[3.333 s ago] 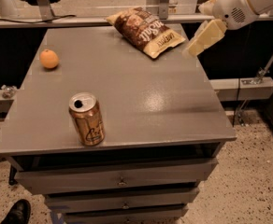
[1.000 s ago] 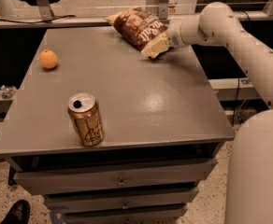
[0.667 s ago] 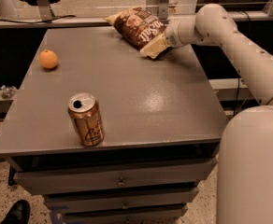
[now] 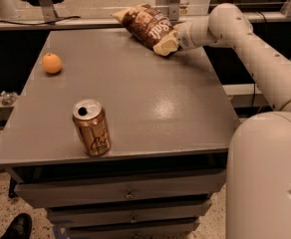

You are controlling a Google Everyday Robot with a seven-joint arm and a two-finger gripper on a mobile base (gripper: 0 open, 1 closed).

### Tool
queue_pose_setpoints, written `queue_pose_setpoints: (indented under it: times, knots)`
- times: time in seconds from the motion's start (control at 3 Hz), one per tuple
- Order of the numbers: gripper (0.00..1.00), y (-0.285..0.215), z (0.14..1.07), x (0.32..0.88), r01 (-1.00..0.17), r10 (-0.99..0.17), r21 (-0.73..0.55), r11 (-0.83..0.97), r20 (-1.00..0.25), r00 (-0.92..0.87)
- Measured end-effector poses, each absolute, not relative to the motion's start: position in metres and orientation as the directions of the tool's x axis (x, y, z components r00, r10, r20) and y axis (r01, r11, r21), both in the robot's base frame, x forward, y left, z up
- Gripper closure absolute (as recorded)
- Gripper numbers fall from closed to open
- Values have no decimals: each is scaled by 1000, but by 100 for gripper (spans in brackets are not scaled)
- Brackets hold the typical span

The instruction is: Move brown chip bag near orange can

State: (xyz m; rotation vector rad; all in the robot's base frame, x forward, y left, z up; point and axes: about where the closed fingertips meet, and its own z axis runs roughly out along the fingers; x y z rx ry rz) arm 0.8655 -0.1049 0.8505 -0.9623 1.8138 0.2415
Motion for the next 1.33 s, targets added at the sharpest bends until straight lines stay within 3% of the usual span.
queue_pose_setpoints:
  times: [0.67, 1.0, 1.33]
  knots:
    - [87, -111, 861, 858, -712, -510, -267, 649, -848, -147]
    - [100, -110, 882, 844, -725, -500, -274, 632, -859, -111]
    - [100, -101, 909, 825, -755, -494, -287, 590, -868, -56]
